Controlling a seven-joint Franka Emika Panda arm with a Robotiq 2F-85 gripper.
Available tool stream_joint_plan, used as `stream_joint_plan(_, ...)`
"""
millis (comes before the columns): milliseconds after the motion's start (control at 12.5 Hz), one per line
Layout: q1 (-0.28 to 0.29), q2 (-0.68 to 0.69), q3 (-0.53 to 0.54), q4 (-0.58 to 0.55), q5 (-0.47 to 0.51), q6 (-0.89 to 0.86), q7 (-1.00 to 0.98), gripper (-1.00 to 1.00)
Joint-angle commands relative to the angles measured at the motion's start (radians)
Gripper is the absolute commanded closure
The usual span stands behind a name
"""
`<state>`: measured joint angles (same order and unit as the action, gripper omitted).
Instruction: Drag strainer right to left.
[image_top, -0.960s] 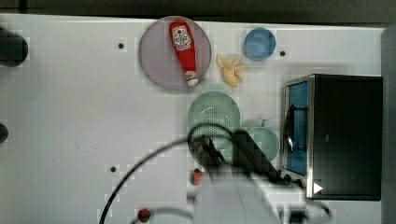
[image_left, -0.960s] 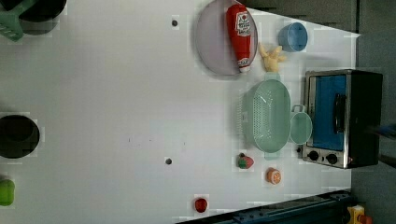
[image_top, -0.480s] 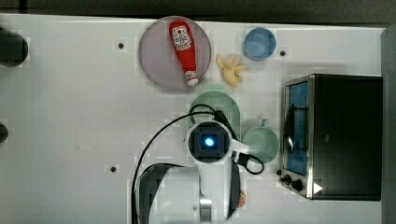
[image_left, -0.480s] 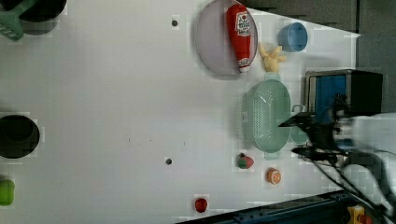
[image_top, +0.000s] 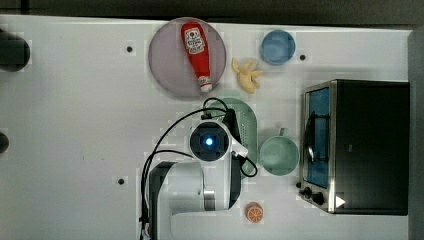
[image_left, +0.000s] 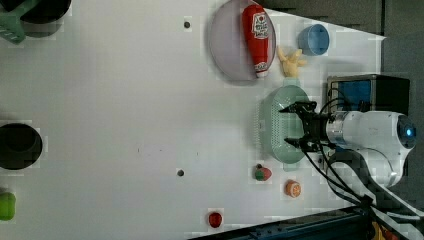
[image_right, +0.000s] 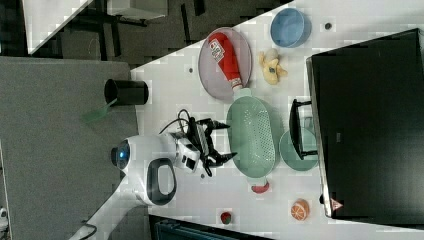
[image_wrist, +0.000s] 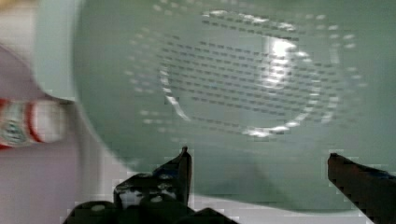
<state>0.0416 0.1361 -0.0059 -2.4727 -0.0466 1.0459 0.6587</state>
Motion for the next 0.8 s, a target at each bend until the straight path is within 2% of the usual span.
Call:
stream_joint_plan(80,0.004,0.093,0.000,-0.018,0.002,0.103,0.098,-1.00)
stream_joint_plan(480,0.012,0.196,0.003,-0.017,0.003,0.211,0.103,-1.00)
stream_joint_plan(800,0.044,0.209,0.023,-0.010,0.003,0.213,0.217,-1.00)
